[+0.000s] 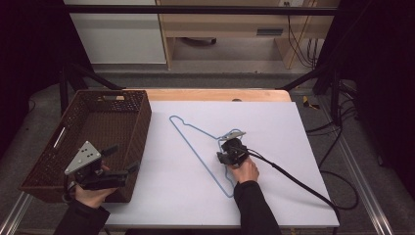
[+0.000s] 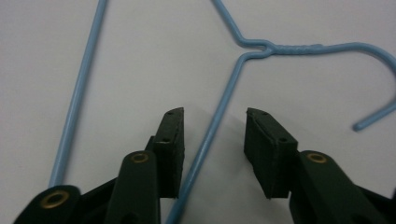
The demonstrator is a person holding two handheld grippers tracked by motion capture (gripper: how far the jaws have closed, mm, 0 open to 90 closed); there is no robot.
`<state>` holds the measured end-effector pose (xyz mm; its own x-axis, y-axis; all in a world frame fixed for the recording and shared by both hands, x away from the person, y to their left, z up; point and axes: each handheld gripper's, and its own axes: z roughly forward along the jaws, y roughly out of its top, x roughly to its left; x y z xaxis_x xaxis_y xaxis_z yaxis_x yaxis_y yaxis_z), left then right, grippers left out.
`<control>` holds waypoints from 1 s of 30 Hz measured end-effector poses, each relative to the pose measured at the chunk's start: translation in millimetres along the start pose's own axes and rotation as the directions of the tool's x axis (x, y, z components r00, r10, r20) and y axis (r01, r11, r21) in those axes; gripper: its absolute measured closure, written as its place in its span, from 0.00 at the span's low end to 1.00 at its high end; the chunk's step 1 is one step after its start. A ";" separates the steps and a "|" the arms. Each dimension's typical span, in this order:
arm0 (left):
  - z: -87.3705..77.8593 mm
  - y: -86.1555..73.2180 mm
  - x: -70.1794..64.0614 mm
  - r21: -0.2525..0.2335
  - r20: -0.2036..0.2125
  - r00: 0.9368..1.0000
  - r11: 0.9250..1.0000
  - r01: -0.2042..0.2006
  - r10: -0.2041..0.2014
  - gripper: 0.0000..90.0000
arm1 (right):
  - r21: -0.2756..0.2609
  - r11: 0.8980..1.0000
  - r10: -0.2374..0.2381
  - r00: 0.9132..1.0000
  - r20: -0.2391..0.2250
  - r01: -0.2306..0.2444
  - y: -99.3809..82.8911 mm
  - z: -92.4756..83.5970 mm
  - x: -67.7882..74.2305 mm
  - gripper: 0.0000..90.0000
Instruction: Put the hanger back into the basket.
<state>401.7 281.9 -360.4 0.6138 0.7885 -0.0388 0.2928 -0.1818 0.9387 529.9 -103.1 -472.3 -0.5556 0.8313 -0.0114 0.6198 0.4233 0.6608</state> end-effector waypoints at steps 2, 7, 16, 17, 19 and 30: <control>0.1 -0.1 -0.1 0.000 0.000 1.000 1.000 0.000 0.000 0.07 | 0.005 1.000 0.013 1.000 0.000 -0.013 0.2 -0.2 0.4 0.74; 0.4 -0.1 -0.5 0.003 0.001 1.000 1.000 0.000 0.000 0.08 | 0.021 0.998 0.054 0.998 0.014 -0.054 1.3 -1.0 -0.8 0.84; 2.7 -0.9 -1.5 0.013 0.004 1.000 1.000 -0.001 0.001 0.08 | 0.038 0.996 0.077 0.997 0.028 -0.078 2.5 -1.7 1.6 0.94; 3.0 -0.9 -1.8 0.015 0.004 1.000 1.000 -0.002 0.002 0.08 | 0.039 0.996 0.084 0.996 0.029 -0.085 2.8 -1.7 1.5 0.94; 3.7 -1.1 -2.6 0.018 0.006 1.000 1.000 -0.002 0.002 0.08 | 0.039 0.994 0.096 0.995 0.030 -0.097 3.1 -1.7 1.1 0.95; 3.8 -0.3 -4.1 0.018 0.005 1.000 1.000 -0.002 0.002 0.09 | 0.008 0.996 0.094 0.995 0.029 -0.094 0.5 -4.9 2.6 0.97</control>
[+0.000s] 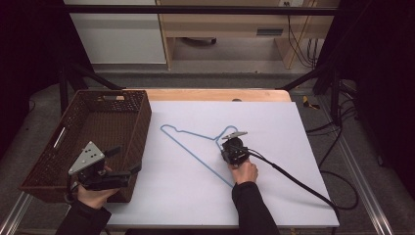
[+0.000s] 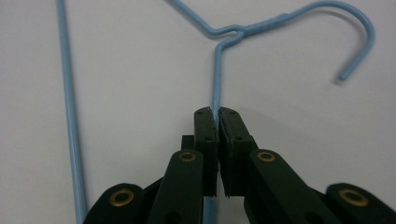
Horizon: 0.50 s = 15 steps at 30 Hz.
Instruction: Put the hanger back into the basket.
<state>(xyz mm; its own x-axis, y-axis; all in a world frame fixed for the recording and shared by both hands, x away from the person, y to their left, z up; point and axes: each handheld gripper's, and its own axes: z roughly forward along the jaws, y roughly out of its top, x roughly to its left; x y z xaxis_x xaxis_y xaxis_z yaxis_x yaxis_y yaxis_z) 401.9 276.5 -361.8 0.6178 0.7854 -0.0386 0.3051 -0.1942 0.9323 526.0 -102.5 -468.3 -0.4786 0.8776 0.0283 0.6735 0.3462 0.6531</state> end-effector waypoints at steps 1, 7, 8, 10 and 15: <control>0.2 0.0 -0.3 0.001 0.000 1.000 1.000 0.000 0.000 0.09 | -0.008 1.000 -0.014 1.000 -0.002 0.014 -0.2 -1.1 0.8 0.97; 2.4 -0.2 -3.2 0.007 0.004 1.000 1.000 -0.004 0.004 0.09 | -0.026 0.999 -0.037 0.999 -0.004 0.037 -0.4 -4.3 1.3 0.97; 2.8 -0.2 -3.7 0.007 0.004 1.000 1.000 -0.004 0.004 0.09 | -0.030 0.999 -0.039 0.999 -0.004 0.038 -0.2 -5.2 1.6 0.97; 3.4 -0.1 -4.5 0.010 0.006 1.000 1.000 -0.003 0.003 0.09 | -0.039 0.999 -0.038 0.999 -0.003 0.038 0.0 -7.0 2.4 0.97; 4.9 -0.5 -5.4 0.012 0.017 1.000 1.000 0.011 -0.011 0.09 | -0.016 0.998 -0.053 0.999 -0.012 0.053 -0.8 -5.1 1.6 0.97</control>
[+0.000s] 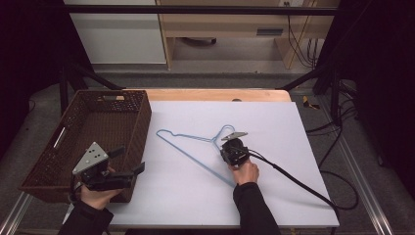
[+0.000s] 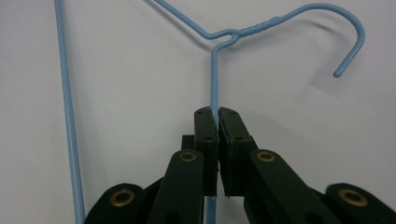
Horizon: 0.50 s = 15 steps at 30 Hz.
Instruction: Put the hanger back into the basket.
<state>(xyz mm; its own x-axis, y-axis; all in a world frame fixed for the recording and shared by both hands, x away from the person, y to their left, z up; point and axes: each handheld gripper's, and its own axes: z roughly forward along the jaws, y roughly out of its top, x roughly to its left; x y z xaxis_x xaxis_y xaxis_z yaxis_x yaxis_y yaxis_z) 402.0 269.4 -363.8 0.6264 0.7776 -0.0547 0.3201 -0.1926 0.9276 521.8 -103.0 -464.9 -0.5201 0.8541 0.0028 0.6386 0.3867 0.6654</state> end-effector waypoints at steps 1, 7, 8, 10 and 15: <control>0.1 0.0 0.0 0.000 0.000 1.000 1.000 0.000 0.000 0.09 | 0.006 1.000 -0.002 1.000 0.001 0.002 -0.7 1.5 -0.2 0.97; -1.2 0.4 1.0 -0.005 -0.002 1.000 1.000 0.005 -0.005 0.09 | 0.017 1.000 0.006 1.000 0.004 -0.006 -1.5 5.5 -1.8 0.96; -1.4 0.5 1.0 -0.005 -0.001 1.000 1.000 0.005 -0.005 0.09 | 0.017 1.000 0.006 1.000 0.004 -0.006 -1.5 5.5 -1.8 0.96; -1.5 0.7 0.8 -0.006 -0.001 1.000 1.000 0.004 -0.004 0.09 | 0.020 1.000 -0.009 1.000 0.007 0.009 -1.2 6.0 -2.8 0.96; -1.0 0.7 0.3 -0.001 -0.001 1.000 1.000 0.000 0.000 0.10 | 0.016 1.000 0.021 1.000 -0.015 -0.021 2.1 10.6 -6.6 0.93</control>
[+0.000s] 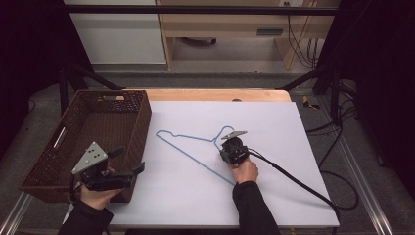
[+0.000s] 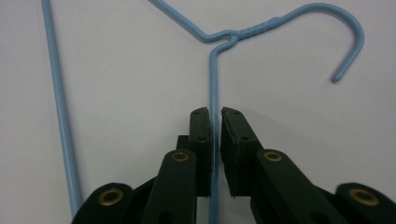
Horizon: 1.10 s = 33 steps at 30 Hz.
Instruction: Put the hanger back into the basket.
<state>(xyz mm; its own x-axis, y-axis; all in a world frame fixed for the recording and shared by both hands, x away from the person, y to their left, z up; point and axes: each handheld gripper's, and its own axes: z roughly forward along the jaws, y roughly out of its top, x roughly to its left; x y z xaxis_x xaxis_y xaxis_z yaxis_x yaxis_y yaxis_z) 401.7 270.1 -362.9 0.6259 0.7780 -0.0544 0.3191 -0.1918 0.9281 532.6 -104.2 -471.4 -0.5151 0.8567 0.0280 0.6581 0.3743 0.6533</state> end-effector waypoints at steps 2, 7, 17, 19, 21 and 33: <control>0.2 0.1 0.1 -0.001 -0.001 1.000 1.000 0.001 -0.001 0.10 | 0.002 1.000 0.001 1.000 0.001 -0.001 0.6 0.5 -0.2 0.93; 1.6 0.4 -2.1 0.004 0.003 1.000 1.000 -0.001 0.001 0.10 | 0.007 1.000 -0.003 1.000 0.015 0.002 1.0 0.6 3.2 0.97; 12.9 11.0 -14.7 0.010 0.023 1.000 1.000 -0.009 0.009 0.10 | -0.068 0.996 -0.060 0.998 0.036 0.063 -2.0 -10.1 7.7 0.97; 18.4 14.9 -18.7 0.019 0.025 1.000 1.000 -0.019 0.018 0.10 | -0.092 0.993 -0.065 0.998 0.025 0.067 -0.7 -15.7 8.9 0.97; 25.4 18.7 -22.7 0.021 0.035 0.999 1.000 -0.021 0.020 0.10 | -0.110 0.990 -0.081 0.996 0.020 0.083 0.1 -20.9 9.5 0.97; 92.8 45.1 -41.2 0.060 0.097 0.995 0.998 0.006 -0.012 0.11 | -0.153 0.980 -0.127 0.992 0.013 0.127 -0.6 -36.7 14.8 0.97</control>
<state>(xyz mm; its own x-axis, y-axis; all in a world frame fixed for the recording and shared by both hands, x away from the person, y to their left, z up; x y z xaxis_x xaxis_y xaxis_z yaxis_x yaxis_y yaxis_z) 456.3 173.9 -353.0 0.6884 0.7183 -0.1010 0.3648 -0.2226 0.9041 504.5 -104.8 -443.6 -0.5869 0.8070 -0.0651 0.4953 0.4215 0.7597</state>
